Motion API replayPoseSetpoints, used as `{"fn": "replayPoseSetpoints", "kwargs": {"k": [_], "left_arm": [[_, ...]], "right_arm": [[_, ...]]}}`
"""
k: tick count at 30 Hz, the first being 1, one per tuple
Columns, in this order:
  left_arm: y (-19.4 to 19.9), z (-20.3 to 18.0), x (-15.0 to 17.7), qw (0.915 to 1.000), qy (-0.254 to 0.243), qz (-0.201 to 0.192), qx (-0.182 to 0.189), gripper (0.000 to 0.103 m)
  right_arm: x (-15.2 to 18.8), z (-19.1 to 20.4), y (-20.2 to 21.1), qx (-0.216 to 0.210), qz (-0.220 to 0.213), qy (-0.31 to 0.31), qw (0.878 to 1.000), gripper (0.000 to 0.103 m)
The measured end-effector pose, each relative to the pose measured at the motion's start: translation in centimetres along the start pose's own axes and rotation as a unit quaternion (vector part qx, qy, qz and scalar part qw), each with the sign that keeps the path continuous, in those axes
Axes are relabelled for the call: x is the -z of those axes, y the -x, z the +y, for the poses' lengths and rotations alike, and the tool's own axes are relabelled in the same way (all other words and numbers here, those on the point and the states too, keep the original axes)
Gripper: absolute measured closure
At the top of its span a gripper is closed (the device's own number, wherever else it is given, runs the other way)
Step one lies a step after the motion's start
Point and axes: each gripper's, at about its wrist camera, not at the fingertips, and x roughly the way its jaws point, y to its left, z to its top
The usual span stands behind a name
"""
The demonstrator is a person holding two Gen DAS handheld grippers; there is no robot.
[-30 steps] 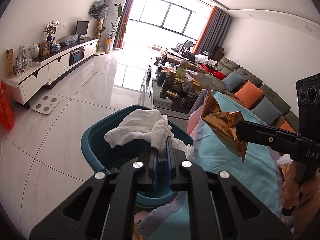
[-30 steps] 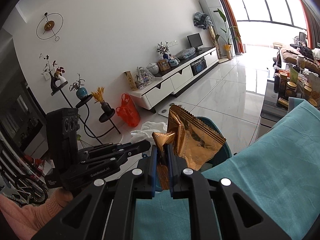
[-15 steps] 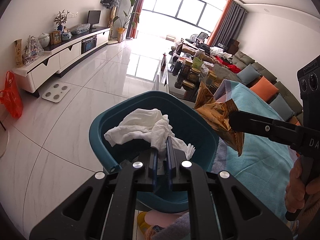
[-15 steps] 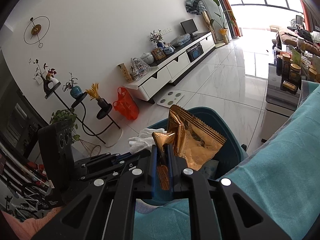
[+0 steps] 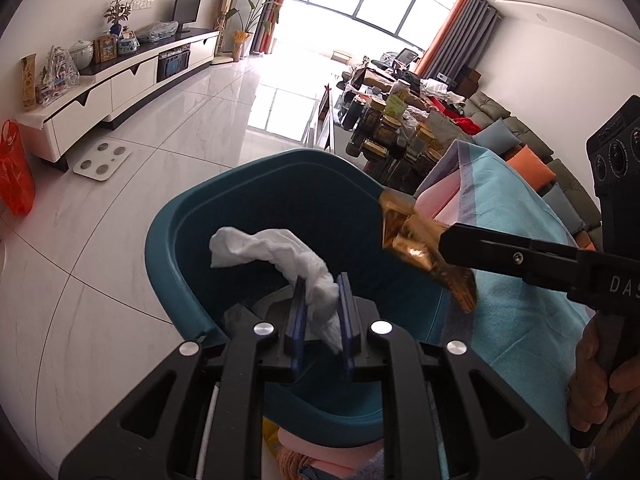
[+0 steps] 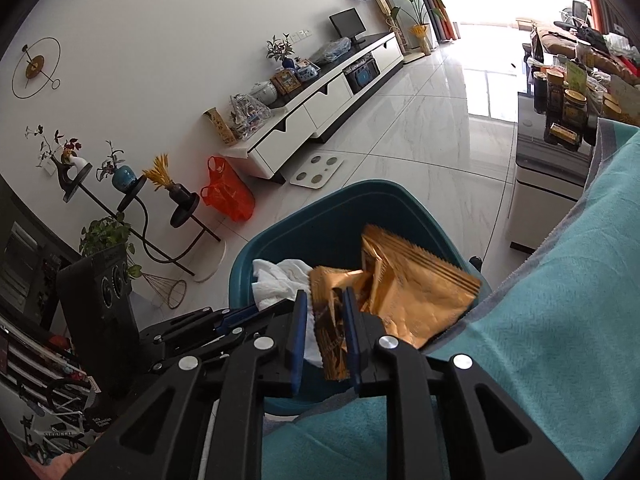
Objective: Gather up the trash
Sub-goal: 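Carry tissue and gold wrapper to the wastebasket and release both, then return both tools over the remaining trash on the blanket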
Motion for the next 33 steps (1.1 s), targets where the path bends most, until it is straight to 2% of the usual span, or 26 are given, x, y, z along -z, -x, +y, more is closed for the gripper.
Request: {"fn": "replayPoseSetpoints", "kwargs": {"k": [3, 8, 15, 17, 18, 22, 25, 28, 33], "left_arm": [[-0.5, -0.1, 0.3, 1.0000, 0.002, 0.004, 0.007, 0.075], [-0.1, -0.4, 0.6, 1.0000, 0.003, -0.003, 0.005, 0.072], [4.8, -3.4, 0.9, 0.9967, -0.044, -0.068, -0.001, 0.048], [6.6, -4.9, 1.1, 0.9938, -0.065, -0.091, 0.004, 0.037], [7.4, -5.7, 1.3, 0.9920, -0.076, -0.100, 0.008, 0.035], [10.2, -9.1, 2.5, 0.9836, -0.120, -0.128, 0.039, 0.023], [11.6, -11.5, 3.6, 0.9771, -0.143, -0.138, 0.076, 0.016], [12.2, -14.4, 4.9, 0.9699, -0.167, -0.131, 0.119, 0.015], [11.8, -18.8, 7.3, 0.9573, -0.210, -0.102, 0.170, 0.015]], "right_arm": [[0.2, -0.3, 0.2, 0.006, 0.000, -0.004, 1.000, 0.080], [0.5, -0.6, 1.1, 0.015, -0.012, -0.010, 1.000, 0.077], [1.4, -0.3, 5.0, 0.023, -0.056, 0.000, 0.998, 0.075], [1.9, 0.2, 6.9, 0.026, -0.078, 0.010, 0.997, 0.069], [2.2, 0.4, 7.9, 0.027, -0.089, 0.015, 0.996, 0.065], [3.7, 1.1, 12.2, 0.039, -0.131, 0.033, 0.990, 0.057], [5.1, 1.1, 15.2, 0.053, -0.158, 0.040, 0.985, 0.055], [7.0, 0.6, 18.0, 0.070, -0.180, 0.040, 0.980, 0.054], [10.7, -1.0, 22.7, 0.095, -0.213, 0.027, 0.972, 0.051]]}}
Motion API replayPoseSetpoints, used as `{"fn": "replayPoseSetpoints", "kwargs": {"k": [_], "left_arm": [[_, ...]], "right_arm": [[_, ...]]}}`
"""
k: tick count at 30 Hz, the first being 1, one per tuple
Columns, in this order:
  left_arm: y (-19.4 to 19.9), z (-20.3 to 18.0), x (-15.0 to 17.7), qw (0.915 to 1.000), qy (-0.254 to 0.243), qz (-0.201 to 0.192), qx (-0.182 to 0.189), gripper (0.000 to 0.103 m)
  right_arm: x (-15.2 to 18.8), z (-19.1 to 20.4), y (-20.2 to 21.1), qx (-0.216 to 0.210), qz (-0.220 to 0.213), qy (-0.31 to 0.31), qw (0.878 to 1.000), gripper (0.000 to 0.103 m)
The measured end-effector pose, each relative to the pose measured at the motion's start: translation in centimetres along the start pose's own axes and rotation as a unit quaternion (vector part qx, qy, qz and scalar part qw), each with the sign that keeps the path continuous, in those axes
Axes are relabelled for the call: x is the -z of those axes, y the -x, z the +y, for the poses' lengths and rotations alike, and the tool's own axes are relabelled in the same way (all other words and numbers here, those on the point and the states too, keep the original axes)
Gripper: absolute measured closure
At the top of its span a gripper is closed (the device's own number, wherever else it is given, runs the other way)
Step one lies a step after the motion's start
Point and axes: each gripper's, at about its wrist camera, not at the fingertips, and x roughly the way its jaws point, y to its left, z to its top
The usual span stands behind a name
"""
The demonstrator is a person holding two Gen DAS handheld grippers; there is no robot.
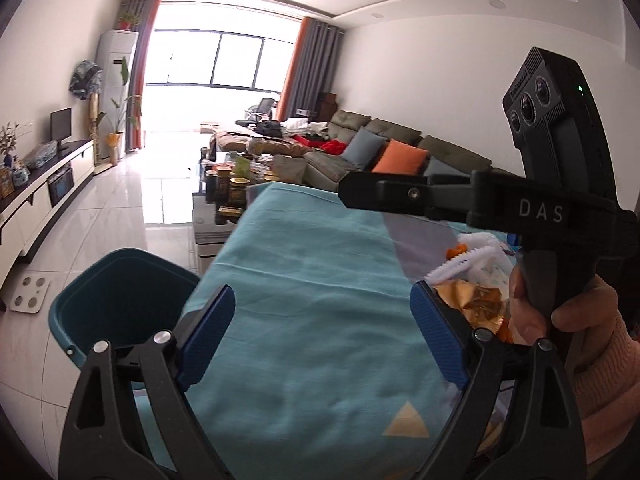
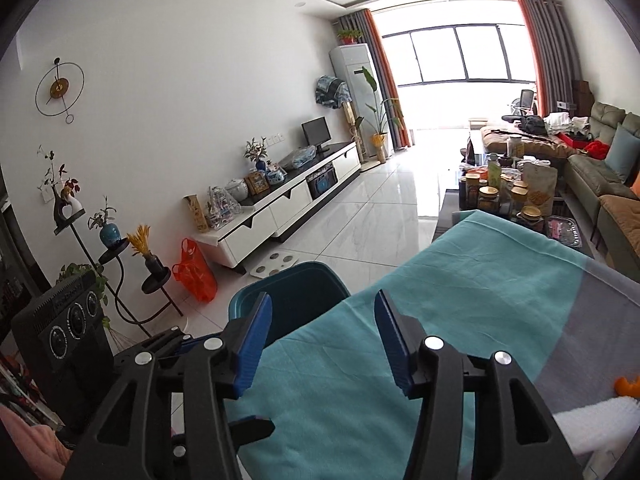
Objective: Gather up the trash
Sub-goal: 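Return both tools over the remaining trash on the blanket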
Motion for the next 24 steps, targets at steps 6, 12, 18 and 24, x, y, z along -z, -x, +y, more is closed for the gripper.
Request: {"fn": "replayPoseSetpoints", "kwargs": {"k": [6, 12, 18, 24], "left_arm": [[-3.0, -5.8, 1.0, 0.9963, -0.032, 0.041, 0.069, 0.015], [-5.2, -10.0, 1.9, 0.9876, -0.062, 0.075, 0.123, 0.016], [-8.2, -12.2, 2.5, 0.9805, -0.067, 0.114, 0.145, 0.020], [-11.6, -12.8, 3.1, 0.9740, -0.051, 0.167, 0.145, 0.030]], "right_arm": [[2.2, -4.5, 6.0, 0.050, -0.031, -0.038, 0.998, 0.051], [5.8, -9.4, 11.2, 0.120, -0.042, -0.086, 0.988, 0.051], [9.1, -12.6, 15.2, 0.185, -0.049, -0.130, 0.973, 0.051], [11.8, -15.3, 18.8, 0.241, -0.058, -0.159, 0.956, 0.051]]}}
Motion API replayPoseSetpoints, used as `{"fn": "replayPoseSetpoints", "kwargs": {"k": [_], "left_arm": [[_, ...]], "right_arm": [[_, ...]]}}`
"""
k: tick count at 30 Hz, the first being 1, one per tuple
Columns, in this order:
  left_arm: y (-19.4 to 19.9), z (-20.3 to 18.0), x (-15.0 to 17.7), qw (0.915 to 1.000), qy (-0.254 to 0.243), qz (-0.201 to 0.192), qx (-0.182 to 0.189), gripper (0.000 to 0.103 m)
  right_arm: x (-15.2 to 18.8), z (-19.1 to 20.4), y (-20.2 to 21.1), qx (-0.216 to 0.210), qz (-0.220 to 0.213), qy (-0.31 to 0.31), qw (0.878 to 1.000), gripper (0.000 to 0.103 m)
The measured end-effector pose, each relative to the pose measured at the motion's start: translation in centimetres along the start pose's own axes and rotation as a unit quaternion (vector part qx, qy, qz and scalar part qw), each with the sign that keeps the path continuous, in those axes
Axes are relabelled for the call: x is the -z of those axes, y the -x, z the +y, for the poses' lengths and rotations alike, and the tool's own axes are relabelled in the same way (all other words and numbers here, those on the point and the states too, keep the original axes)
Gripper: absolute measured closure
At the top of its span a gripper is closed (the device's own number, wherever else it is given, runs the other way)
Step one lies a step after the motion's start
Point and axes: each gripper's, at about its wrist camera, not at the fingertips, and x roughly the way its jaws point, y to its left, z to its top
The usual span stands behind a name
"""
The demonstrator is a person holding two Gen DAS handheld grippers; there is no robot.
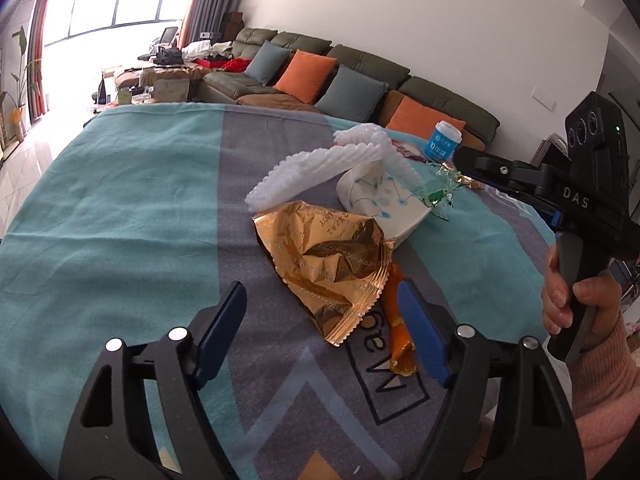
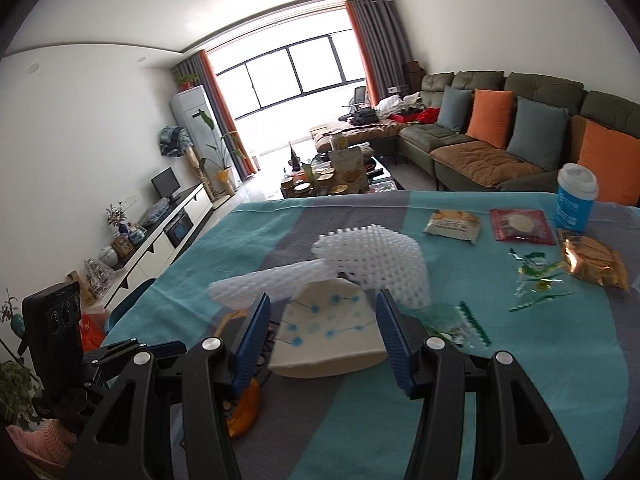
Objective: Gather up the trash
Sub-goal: 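Return both tools over the remaining trash on the blanket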
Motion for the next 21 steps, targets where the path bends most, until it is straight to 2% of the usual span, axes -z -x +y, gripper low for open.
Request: {"fn": "replayPoseSetpoints", "kwargs": {"k": [7, 12, 18, 21], "left_arm": [[-1.7, 0.0, -0.3, 0.9997, 0.003, 0.025, 0.000, 0.034], [-2.0, -0.2, -0.2, 0.9996, -0.002, 0.028, 0.003, 0.044], [-1.9, -0.1, -0.1, 0.9996, -0.006, 0.028, 0.004, 0.051], [-1.8, 0.0, -0.1, 0.9995, -0.005, 0.028, 0.010, 0.058]], "right_arm": [[0.5, -5.1, 0.7, 0.057, 0.005, -0.044, 0.997, 0.050], [0.8, -6.5, -0.6, 0.058, 0.025, -0.063, 0.996, 0.050], [0.2, -6.6, -2.3, 0.059, 0.044, -0.053, 0.996, 0.047], [0.1, -6.5, -2.8, 0.060, 0.052, -0.048, 0.996, 0.047]]}}
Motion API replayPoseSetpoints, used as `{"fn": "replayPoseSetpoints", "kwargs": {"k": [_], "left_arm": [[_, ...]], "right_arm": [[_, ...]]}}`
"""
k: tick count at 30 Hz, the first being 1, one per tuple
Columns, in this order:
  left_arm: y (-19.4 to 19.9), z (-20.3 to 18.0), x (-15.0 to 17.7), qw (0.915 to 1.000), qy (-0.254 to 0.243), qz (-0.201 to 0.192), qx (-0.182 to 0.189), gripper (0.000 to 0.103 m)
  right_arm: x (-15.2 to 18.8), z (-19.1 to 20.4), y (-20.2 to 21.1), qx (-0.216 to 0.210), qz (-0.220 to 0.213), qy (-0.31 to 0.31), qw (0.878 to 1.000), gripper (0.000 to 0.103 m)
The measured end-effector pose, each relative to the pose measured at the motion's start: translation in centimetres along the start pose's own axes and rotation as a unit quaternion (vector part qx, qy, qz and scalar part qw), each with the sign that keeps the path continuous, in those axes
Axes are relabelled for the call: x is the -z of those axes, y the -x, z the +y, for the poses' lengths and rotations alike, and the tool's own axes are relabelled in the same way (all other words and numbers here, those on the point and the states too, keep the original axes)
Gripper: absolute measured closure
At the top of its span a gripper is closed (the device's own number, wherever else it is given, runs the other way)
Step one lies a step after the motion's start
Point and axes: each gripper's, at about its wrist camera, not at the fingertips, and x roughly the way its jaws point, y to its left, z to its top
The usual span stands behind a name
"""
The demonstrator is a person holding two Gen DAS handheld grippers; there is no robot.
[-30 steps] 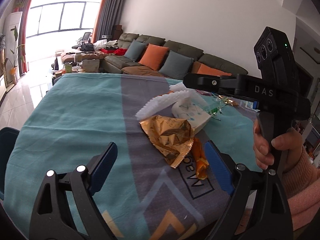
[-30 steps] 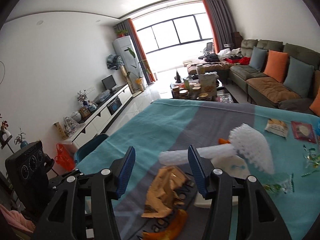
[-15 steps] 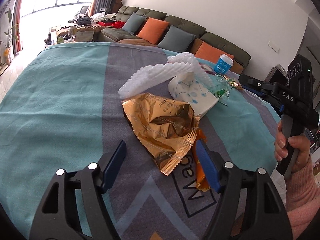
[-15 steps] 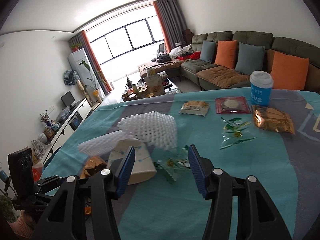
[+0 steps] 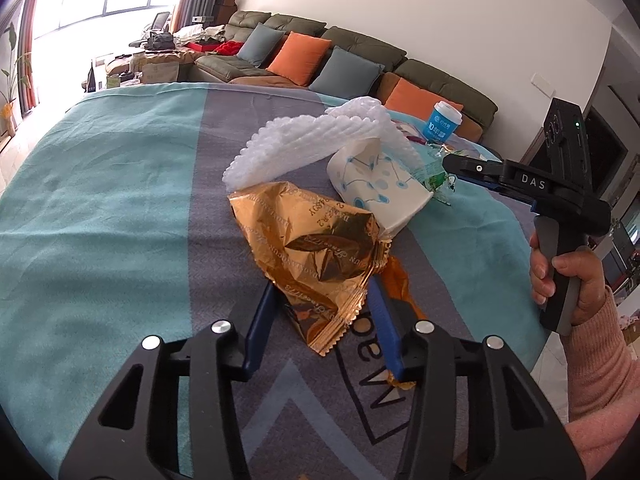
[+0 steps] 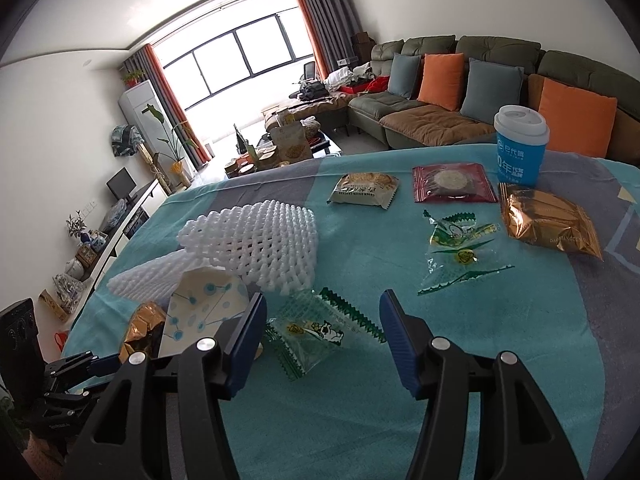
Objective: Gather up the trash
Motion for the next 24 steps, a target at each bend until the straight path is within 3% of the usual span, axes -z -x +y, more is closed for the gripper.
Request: {"fn": "replayPoseSetpoints", "kwargs": {"k": [2, 4, 5, 6, 8, 10, 15, 18, 24], "left_arm": [[0.1, 0.0, 0.0, 1.0000, -0.001, -0.001, 0.001, 0.061], [0.1, 0.0, 0.0, 1.0000, -0.001, -0.002, 0.004, 0.065], [0.1, 0.1, 0.1, 1.0000, 0.000, 0.002, 0.007, 0.087], [-0.1, 0.3, 0.1, 0.9999, 0.003, 0.009, 0.012, 0.097], [-0.2, 0.6, 0.2, 0.9998, 0.009, 0.011, 0.016, 0.096], [0.0, 0.7, 0.3, 0.9998, 0.010, 0.009, 0.018, 0.097], [0.3, 0.8, 0.4, 0.9997, 0.014, 0.006, 0.021, 0.098], [0.6, 1.1, 0.4, 0.9995, 0.019, 0.001, 0.025, 0.100], [2.0, 1.2, 0.4, 0.9995, 0.019, -0.016, 0.022, 0.101]], "right_arm": [[0.1, 0.1, -0.2, 0.003, 0.005, 0.005, 1.000, 0.048], [0.2, 0.1, -0.4, 0.000, 0.013, 0.008, 1.000, 0.062], [0.3, 0.1, -0.5, 0.001, 0.016, 0.009, 1.000, 0.064], [0.4, 0.0, -0.5, 0.001, 0.017, 0.008, 1.000, 0.065], [0.6, -0.1, -0.3, -0.002, 0.017, 0.005, 1.000, 0.070], [0.7, -0.2, 0.0, -0.005, 0.016, 0.003, 1.000, 0.083], [0.9, -0.1, 0.6, -0.007, 0.015, 0.007, 1.000, 0.085], [1.0, -0.2, 1.0, -0.007, 0.010, 0.004, 1.000, 0.094], [0.9, -0.2, 2.1, -0.018, 0.002, -0.003, 1.000, 0.096]]}}
